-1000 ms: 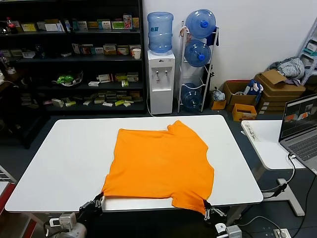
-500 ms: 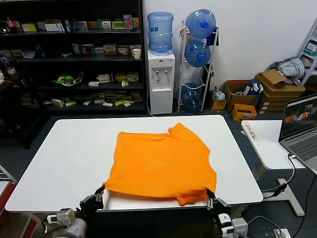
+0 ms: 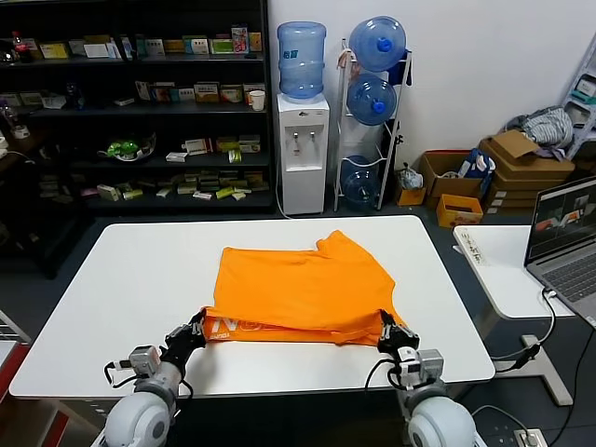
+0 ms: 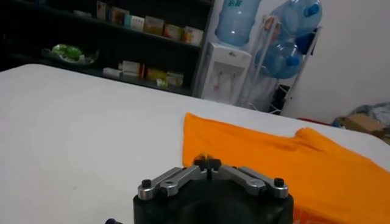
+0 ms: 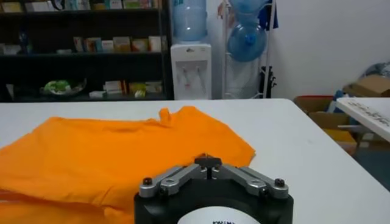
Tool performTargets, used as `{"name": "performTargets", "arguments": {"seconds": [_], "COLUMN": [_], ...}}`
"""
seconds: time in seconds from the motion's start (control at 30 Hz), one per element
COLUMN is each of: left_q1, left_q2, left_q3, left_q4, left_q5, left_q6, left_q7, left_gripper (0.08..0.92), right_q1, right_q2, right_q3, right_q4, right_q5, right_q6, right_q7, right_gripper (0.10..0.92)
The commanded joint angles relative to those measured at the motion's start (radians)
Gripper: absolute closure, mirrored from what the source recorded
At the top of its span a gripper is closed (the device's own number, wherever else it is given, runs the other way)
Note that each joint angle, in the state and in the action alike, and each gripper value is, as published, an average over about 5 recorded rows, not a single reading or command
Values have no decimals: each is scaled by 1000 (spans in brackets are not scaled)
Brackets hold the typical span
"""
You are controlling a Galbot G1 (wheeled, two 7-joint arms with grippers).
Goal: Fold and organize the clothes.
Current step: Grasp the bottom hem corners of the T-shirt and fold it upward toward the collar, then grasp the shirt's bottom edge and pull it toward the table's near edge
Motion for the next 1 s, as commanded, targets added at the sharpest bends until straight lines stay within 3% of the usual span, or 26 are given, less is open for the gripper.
{"name": "performTargets", "arguments": {"seconds": [0.03,0.27,0.43,0.83,1.0], "left_q1": [-193,-218,-197,33,125], "left_q2": [-7,-16,-15,54,26], "left_q3": [93,108,99,0,-36], "left_q4": [192,206,183,-40,-22], "left_q5": [-1,1,7,2,30], "left_q6": [-12,-4,23,101,61], "left_q7": [-4,-13,-20,-19,71], "left_gripper": [908,908,866,539,375], "right_q1": [167,190,178,-21,-138], "right_q2": [0,6,9,-97,-141], "right_q3": [-58,-73,-68,52,133], "right_q4": [-130,-158,-146,3,-6], "right_q5": [25,19,14,-5,27], "right_q6": [-12,-18,-10,27,27], "right_q7": [7,-10,-47,-151,-234], "right_gripper": [902,899,802,473,326]}}
